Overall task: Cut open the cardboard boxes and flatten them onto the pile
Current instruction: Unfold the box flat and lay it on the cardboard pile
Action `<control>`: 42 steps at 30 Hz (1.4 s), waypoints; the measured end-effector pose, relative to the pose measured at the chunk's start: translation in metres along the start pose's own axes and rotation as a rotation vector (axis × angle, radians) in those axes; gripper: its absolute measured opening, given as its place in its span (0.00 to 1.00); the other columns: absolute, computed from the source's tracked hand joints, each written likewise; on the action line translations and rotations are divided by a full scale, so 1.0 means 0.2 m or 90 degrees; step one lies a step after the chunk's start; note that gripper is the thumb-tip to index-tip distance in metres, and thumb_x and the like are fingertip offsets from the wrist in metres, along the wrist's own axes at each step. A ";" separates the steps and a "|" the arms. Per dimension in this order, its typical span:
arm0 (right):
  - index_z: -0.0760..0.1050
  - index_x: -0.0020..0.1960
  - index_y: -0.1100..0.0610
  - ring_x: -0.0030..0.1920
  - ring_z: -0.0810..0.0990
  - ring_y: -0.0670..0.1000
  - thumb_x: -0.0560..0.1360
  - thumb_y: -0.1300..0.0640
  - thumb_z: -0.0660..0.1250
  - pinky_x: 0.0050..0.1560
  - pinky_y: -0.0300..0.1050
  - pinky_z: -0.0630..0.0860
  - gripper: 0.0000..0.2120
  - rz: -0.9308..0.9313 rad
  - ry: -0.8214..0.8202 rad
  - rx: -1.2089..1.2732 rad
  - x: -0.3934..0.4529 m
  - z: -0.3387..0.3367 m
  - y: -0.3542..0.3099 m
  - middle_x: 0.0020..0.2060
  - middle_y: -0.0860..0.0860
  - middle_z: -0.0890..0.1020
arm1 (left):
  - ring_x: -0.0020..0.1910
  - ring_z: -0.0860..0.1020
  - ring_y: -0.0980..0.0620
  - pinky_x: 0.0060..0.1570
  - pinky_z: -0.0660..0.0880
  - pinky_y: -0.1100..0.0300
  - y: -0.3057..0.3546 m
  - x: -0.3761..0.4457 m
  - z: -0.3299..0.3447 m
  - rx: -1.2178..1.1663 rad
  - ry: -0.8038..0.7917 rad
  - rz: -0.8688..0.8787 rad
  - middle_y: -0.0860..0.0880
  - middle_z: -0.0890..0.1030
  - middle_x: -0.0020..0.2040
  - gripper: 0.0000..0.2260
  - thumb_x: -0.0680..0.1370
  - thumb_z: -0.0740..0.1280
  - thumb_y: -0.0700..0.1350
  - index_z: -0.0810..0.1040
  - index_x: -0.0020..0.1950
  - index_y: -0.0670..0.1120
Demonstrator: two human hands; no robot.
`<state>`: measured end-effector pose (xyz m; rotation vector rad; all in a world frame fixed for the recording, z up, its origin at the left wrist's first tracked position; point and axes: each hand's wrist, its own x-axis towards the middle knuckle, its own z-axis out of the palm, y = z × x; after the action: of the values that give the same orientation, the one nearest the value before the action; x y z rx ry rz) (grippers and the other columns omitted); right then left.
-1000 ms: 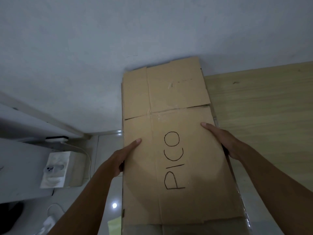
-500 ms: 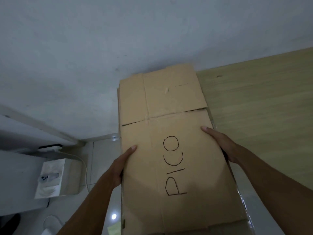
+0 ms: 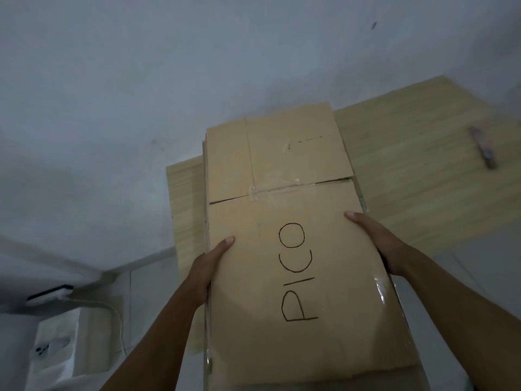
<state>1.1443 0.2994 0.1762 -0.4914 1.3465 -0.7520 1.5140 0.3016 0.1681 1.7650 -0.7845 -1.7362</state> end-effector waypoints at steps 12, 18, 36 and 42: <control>0.81 0.62 0.58 0.54 0.85 0.60 0.69 0.39 0.73 0.54 0.54 0.80 0.30 -0.122 0.094 0.040 -0.33 -1.16 -0.37 0.55 0.60 0.85 | 0.52 0.85 0.42 0.58 0.80 0.46 0.35 0.00 1.29 0.004 -0.079 0.059 0.41 0.86 0.52 0.29 0.64 0.78 0.62 0.85 0.57 0.43; 0.82 0.60 0.61 0.55 0.84 0.64 0.64 0.35 0.77 0.60 0.62 0.79 0.35 -0.138 0.148 0.000 -0.46 -1.98 -0.57 0.52 0.61 0.86 | 0.54 0.85 0.41 0.62 0.78 0.42 0.39 0.02 2.13 -0.001 -0.102 0.062 0.41 0.86 0.54 0.35 0.59 0.82 0.64 0.86 0.58 0.44; 0.82 0.61 0.57 0.53 0.86 0.59 0.64 0.29 0.75 0.60 0.59 0.80 0.38 -0.137 0.230 -0.031 -0.12 -3.91 -1.35 0.51 0.57 0.87 | 0.49 0.86 0.43 0.57 0.81 0.43 1.04 0.49 4.16 0.053 -0.108 0.092 0.43 0.87 0.49 0.39 0.55 0.81 0.67 0.85 0.57 0.42; 0.81 0.62 0.55 0.55 0.84 0.60 0.74 0.34 0.68 0.58 0.56 0.80 0.29 -0.132 0.178 -0.058 0.10 -4.63 -1.57 0.54 0.58 0.85 | 0.43 0.87 0.47 0.46 0.84 0.52 1.05 0.63 4.88 0.031 -0.014 0.101 0.45 0.87 0.46 0.37 0.58 0.82 0.66 0.83 0.55 0.41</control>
<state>0.1773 0.1670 0.2201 -0.6218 1.6115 -0.9594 0.5308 0.0877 0.2093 1.6690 -0.9566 -1.6483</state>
